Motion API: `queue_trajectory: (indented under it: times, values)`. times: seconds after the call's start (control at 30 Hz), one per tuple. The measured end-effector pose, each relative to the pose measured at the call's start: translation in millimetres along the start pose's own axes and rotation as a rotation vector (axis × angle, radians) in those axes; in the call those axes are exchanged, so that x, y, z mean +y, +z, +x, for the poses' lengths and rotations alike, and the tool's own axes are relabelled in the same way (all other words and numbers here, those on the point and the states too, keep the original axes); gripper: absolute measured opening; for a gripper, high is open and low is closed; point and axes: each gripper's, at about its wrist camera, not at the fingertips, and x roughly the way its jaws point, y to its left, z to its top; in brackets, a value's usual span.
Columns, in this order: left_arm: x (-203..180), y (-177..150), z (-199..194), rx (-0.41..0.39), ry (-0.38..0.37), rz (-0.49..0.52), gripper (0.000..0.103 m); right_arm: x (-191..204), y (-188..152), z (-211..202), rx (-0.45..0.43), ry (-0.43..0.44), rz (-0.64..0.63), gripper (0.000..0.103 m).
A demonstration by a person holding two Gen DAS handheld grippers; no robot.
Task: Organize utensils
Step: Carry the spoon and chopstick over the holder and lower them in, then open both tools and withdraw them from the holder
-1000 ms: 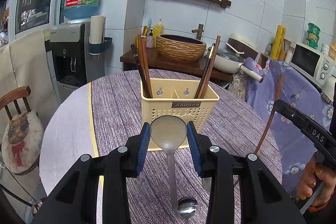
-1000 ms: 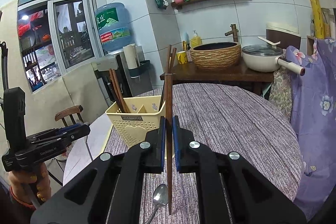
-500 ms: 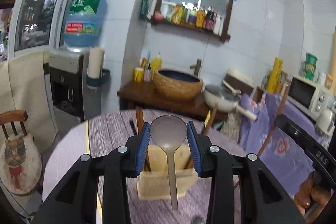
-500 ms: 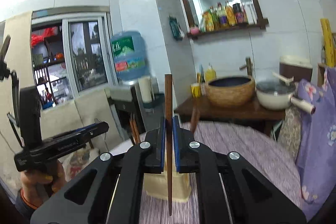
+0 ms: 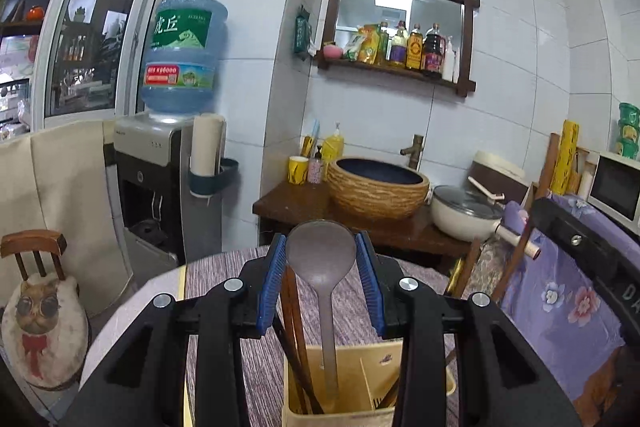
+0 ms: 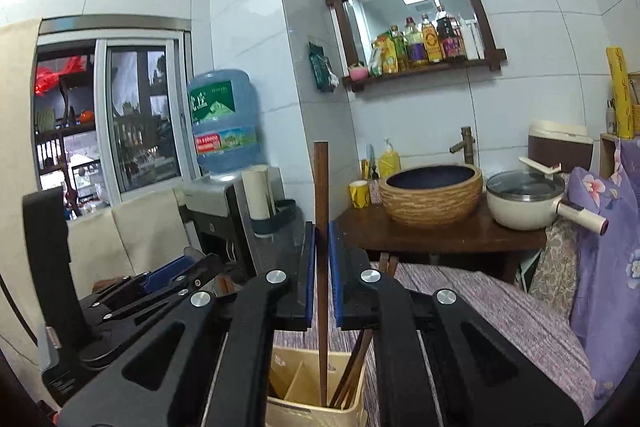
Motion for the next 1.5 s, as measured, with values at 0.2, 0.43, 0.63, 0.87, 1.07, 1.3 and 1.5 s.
queue_trajectory:
  times: [0.2, 0.43, 0.63, 0.87, 1.07, 1.3, 1.5]
  values:
    - [5.1, -29.3, 3.4, 0.045, 0.020, 0.011, 0.036, -1.5, -30.1, 13.7, 0.056, -0.006, 0.001, 0.008]
    - [5.5, -53.5, 5.9, 0.095, 0.026, 0.060, 0.036, -6.6, -51.4, 21.0, 0.104, -0.009, 0.024, 0.008]
    - [6.9, -65.7, 14.7, 0.139, 0.032, 0.083, 0.036, -10.2, -58.7, 24.1, 0.124, -0.024, 0.026, 0.008]
    - [2.0, -69.5, 11.8, 0.143, 0.021, 0.111, 0.037, -9.3, -59.4, 21.7, 0.120, -0.013, 0.002, 0.009]
    - [4.4, -68.3, -6.7, 0.108, 0.024, 0.111, 0.054, -11.7, -57.5, 4.7, 0.059, -0.050, -0.025, 0.057]
    - [20.0, -78.3, -32.1, 0.152, 0.019, 0.078, 0.073, -21.3, -61.5, -17.7, 0.102, -0.039, -0.001, 0.068]
    - [24.3, -96.4, -52.4, 0.210, 0.006, 0.094, 0.086, -27.5, -94.5, -35.9, 0.248, -0.047, 0.001, 0.074]
